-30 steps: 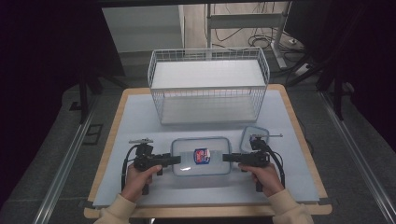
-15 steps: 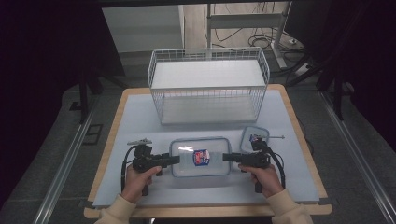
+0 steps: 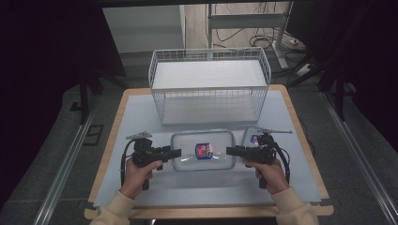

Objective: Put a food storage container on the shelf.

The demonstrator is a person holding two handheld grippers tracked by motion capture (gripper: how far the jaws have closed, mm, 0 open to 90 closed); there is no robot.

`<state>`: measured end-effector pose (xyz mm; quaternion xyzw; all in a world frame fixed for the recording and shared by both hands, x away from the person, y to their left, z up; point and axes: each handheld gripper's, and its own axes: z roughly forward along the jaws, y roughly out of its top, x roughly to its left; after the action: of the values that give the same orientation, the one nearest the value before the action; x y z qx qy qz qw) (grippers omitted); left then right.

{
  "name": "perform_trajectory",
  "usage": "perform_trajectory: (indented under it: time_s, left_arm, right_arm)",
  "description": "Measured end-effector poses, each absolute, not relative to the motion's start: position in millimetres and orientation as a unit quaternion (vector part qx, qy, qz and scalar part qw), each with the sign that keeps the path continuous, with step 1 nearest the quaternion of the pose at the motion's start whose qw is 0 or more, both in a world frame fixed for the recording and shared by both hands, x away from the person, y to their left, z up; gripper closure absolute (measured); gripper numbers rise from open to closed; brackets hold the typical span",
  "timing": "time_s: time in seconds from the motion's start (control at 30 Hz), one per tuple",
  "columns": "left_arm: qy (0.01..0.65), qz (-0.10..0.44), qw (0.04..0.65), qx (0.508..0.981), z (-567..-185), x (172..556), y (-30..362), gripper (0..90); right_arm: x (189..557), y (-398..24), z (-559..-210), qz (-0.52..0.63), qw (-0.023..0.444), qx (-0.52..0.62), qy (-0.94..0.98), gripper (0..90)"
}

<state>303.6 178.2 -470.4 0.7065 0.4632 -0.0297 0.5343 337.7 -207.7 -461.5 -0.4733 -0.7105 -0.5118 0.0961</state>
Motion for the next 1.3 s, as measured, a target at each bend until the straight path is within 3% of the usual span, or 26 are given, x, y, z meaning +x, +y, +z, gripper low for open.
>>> perform_trajectory:
  time_s: [0.43, 0.73, 1.3]
  left_arm:
    - [0.429, 0.019, 0.555, 0.713, -386.1, 337.4, 179.1, 48.9]
    - [0.416, 0.037, 0.571, 0.706, -332.2, 386.6, 183.1, 48.9]
    - [0.436, 0.011, 0.557, 0.706, -307.5, 495.0, 186.6, 48.5]
  right_arm:
    - [365.8, -208.3, -392.6, -0.558, 0.063, -0.445, -0.698, 49.9]
    - [412.1, -203.5, -333.1, -0.574, 0.035, -0.427, -0.698, 49.8]
    - [525.2, -197.0, -293.1, -0.553, 0.038, -0.446, -0.703, 49.5]
